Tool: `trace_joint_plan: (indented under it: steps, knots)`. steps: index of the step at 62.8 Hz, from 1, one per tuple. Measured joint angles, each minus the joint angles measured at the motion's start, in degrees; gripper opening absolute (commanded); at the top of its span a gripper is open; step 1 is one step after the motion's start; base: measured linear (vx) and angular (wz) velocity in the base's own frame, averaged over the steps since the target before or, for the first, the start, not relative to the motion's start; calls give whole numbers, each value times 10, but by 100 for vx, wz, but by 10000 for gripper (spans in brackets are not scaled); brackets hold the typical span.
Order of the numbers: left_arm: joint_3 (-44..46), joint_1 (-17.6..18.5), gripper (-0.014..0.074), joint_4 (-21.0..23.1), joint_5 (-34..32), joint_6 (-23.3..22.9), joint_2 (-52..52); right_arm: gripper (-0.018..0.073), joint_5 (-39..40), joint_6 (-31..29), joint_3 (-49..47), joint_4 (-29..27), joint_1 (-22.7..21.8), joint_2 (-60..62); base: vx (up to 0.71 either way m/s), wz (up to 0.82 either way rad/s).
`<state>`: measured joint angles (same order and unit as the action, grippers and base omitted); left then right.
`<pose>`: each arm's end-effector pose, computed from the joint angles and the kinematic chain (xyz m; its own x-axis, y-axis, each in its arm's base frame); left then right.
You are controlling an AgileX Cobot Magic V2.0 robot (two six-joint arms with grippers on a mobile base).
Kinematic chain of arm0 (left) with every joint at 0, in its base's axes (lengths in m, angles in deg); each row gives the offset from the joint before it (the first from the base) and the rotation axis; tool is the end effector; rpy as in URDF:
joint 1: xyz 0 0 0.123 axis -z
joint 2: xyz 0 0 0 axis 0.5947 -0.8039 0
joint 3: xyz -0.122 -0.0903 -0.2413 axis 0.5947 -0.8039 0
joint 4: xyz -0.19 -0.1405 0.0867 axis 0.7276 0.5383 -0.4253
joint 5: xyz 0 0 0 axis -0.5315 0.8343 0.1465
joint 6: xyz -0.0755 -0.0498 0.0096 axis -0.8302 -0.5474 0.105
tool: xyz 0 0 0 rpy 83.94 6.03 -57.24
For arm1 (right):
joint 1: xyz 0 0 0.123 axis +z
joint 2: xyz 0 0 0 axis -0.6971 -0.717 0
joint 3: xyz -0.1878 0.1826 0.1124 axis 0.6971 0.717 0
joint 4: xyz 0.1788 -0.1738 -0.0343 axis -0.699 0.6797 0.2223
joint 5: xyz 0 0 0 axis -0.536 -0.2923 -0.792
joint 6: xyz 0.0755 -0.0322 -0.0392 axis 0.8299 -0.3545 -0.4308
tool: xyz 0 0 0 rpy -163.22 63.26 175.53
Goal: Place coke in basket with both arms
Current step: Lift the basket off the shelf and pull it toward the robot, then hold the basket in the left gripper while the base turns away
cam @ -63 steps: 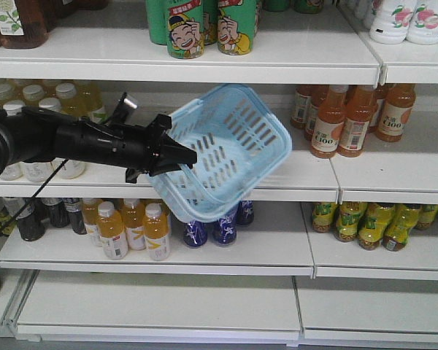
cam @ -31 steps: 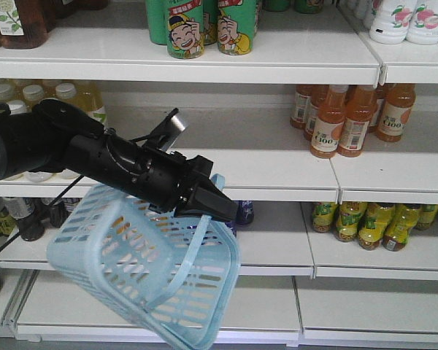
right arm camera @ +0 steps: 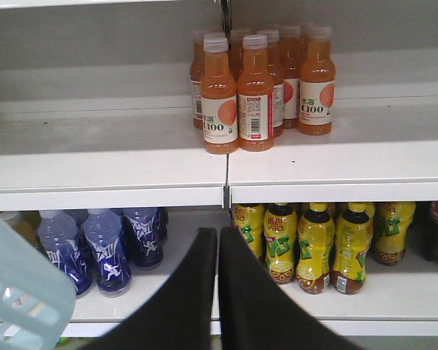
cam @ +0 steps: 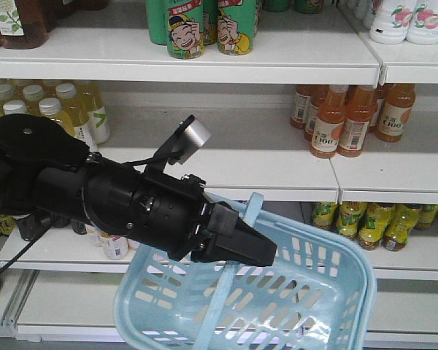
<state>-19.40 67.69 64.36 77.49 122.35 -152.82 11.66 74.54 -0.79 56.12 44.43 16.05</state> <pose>0.2267 -0.2240 0.3180 -0.8732 0.2293 -0.4300 0.4845 0.3143 -0.8164 0.0559 -0.0003 0.1855 -0.1366 0.0543 -0.9891 0.0097 0.9985 0.0535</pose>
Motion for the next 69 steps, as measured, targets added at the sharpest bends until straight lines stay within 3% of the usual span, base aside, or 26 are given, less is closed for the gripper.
trace_joint_plan:
  steps: [20, 69]
  knots:
    - [0, 14, -8, 77, -17, 38, 37, -5, 0, 0, 0, 0, 0, 0, 0, 0]
    - [0, 14, -8, 69, -19, 46, 37, -5, 0, 0, 0, 0, 0, 0, 0, 0]
